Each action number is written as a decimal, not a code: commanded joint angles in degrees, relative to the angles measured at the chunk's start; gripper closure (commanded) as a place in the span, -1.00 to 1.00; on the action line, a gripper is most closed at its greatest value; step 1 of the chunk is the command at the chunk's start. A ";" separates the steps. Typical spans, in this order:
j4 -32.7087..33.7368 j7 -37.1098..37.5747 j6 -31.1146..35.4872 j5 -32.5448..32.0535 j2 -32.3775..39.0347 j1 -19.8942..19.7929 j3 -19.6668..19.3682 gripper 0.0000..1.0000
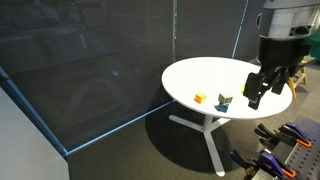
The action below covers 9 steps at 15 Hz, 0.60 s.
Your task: Put the grey block on the table
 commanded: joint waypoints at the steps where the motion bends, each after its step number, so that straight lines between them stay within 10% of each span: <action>1: 0.09 0.48 -0.09 -0.58 0.22 0.93 -0.90 -1.00; 9: 0.56 0.34 0.85 -0.18 -0.24 0.03 -2.98 -1.00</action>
